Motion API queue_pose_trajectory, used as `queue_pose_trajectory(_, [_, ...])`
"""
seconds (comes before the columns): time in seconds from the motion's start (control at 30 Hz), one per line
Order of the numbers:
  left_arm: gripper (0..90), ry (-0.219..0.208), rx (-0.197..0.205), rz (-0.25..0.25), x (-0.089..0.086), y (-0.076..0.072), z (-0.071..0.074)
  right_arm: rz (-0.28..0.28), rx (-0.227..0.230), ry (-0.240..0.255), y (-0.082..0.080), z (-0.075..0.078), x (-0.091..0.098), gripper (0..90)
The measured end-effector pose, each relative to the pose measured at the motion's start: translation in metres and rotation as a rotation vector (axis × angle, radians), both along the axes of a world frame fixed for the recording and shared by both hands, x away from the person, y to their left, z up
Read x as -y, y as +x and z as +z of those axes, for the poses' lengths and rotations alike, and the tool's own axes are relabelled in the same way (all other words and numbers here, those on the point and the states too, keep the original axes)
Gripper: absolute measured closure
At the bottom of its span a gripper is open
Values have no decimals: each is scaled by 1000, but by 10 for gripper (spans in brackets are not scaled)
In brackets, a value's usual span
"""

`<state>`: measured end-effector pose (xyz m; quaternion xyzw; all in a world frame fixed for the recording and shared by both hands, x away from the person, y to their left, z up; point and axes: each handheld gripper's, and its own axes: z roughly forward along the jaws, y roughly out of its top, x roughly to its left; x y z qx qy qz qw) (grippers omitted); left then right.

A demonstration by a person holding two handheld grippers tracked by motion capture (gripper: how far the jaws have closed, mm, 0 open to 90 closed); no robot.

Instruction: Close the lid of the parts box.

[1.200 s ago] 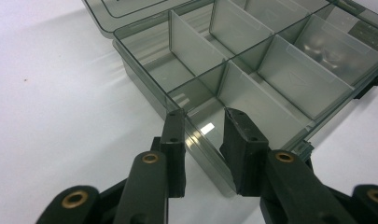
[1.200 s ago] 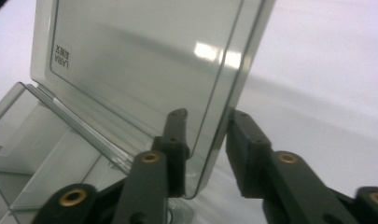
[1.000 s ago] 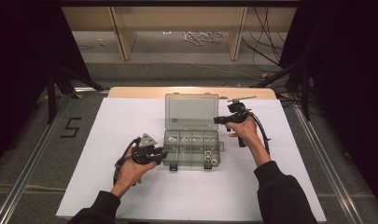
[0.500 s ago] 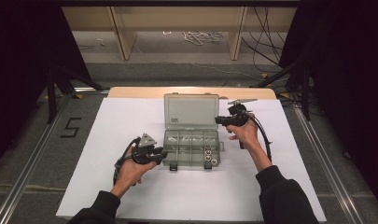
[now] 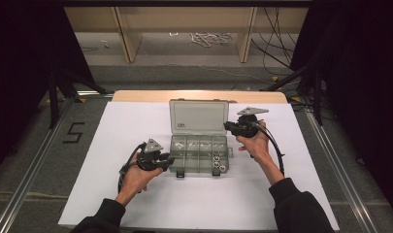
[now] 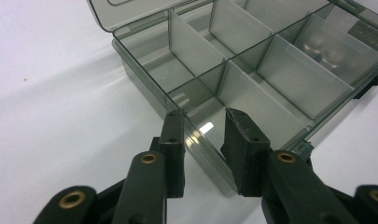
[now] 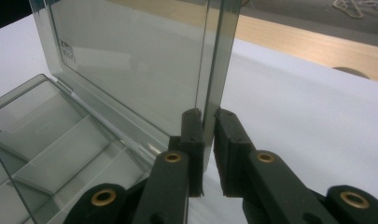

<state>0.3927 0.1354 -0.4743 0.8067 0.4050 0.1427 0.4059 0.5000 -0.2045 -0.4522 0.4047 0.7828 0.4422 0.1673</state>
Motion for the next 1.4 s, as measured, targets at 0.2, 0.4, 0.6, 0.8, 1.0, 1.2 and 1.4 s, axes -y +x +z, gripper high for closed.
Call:
queue_pose_trajectory(0.2, [684,-11,-1,1,0,0,0,3,40,-7,-4,-2,1,828])
queue_pose_trajectory(0.4, [681,-15,-2,0,0,0,0,-14,54,5,-5,-5,-1,828])
queue_pose_trajectory(0.6, [676,-9,3,-3,0,0,0,-43,70,-13,-10,-5,-4,828])
queue_pose_trajectory(0.8, [628,-21,-7,-3,-2,2,0,-52,88,-10,-11,-7,-5,829])
queue_pose_trajectory(1.0, [492,-38,17,27,-9,9,17,-51,106,-10,-12,-10,-4,829])
queue_pose_trajectory(1.2, [410,-23,58,27,-3,21,45,-47,113,-16,-13,-10,-4,828])
queue_pose_trajectory(1.4, [391,-10,122,13,11,35,82,-51,124,-19,-14,-11,-4,827])
